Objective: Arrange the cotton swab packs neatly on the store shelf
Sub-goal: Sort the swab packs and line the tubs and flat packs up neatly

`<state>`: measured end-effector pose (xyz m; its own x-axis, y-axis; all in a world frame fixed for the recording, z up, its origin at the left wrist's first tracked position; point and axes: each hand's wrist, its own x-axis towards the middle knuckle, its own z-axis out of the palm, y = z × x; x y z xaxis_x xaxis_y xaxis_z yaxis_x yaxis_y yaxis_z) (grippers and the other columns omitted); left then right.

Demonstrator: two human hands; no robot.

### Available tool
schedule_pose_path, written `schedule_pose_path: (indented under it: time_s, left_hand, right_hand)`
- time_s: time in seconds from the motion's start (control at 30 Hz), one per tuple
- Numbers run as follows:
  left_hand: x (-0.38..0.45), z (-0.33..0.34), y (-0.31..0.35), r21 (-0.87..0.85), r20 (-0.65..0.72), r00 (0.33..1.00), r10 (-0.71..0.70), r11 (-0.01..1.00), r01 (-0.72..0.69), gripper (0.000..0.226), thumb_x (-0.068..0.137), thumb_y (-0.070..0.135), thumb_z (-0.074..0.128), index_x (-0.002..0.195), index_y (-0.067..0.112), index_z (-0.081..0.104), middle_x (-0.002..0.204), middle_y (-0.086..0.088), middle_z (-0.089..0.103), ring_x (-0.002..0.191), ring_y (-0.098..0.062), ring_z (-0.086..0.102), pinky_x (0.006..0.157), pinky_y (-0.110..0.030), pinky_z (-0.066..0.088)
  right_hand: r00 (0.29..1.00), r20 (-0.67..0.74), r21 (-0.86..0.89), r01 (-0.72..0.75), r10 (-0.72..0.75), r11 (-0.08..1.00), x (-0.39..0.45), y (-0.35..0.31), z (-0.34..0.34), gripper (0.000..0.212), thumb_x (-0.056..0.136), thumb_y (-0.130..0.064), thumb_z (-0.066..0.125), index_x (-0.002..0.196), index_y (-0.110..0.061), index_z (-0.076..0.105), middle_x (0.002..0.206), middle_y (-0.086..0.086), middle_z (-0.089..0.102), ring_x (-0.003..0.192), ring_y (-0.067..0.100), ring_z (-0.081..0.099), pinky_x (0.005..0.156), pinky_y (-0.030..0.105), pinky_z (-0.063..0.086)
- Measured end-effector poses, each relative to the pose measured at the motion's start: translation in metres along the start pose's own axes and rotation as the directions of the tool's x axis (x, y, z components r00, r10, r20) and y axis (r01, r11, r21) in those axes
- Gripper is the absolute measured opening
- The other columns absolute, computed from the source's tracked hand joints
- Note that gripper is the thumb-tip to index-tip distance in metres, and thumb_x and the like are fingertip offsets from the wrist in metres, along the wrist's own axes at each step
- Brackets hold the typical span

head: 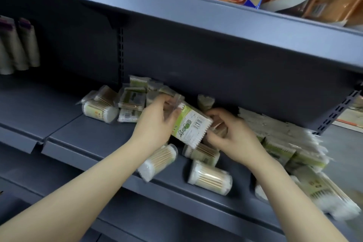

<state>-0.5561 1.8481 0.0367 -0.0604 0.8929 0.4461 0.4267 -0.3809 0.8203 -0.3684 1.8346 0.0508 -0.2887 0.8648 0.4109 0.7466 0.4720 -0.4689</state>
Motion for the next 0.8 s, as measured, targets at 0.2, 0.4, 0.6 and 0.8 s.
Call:
schedule_pose_path:
  time_s: [0.2,0.4,0.6,0.8]
  left_hand:
    - [0.009,0.02,0.003,0.01,0.037,0.999,0.026,1.0,-0.027,0.011,0.089,0.022,0.059,0.096,0.016,0.054,0.076,0.016,0.054,0.077,-0.012,0.056,0.071,-0.026,0.043]
    - [0.012,0.035,0.003,-0.082,0.119,0.993,-0.001,0.997,0.011,0.009,0.087,0.021,0.062,0.092,0.018,0.055,0.087,0.003,0.064,0.089,-0.017,0.062,0.083,-0.033,0.049]
    - [0.011,0.047,0.013,-0.091,0.17,0.984,0.047,0.995,-0.031,0.006,0.085,0.018,0.065,0.09,0.018,0.061,0.083,0.014,0.061,0.081,-0.003,0.059,0.073,-0.014,0.045]
    - [0.009,0.052,0.009,0.046,0.167,0.982,-0.088,0.996,0.082,0.019,0.088,0.037,0.058,0.102,0.023,0.057,0.087,0.012,0.059,0.086,-0.007,0.055,0.07,-0.018,0.042]
  right_hand:
    - [0.997,0.081,0.078,-0.029,0.022,0.997,-0.01,0.008,-0.007,0.036,0.075,-0.026,0.068,0.11,-0.029,0.059,0.086,-0.031,0.056,0.081,-0.018,0.053,0.071,0.002,0.038]
    - [0.987,0.143,0.24,-0.112,0.079,0.964,-0.019,0.015,-0.014,0.046,0.08,-0.005,0.065,0.094,-0.046,0.051,0.081,-0.015,0.059,0.07,-0.001,0.052,0.07,0.013,0.043]
    - [0.978,0.156,0.229,-0.174,0.14,0.958,-0.021,0.026,-0.013,0.041,0.071,-0.018,0.068,0.092,-0.049,0.052,0.07,-0.013,0.057,0.065,0.003,0.05,0.066,0.02,0.043]
    - [0.984,0.025,0.164,-0.177,0.176,0.97,-0.023,0.036,-0.026,0.04,0.072,-0.013,0.068,0.08,-0.047,0.049,0.067,-0.018,0.058,0.063,-0.006,0.052,0.064,0.02,0.042]
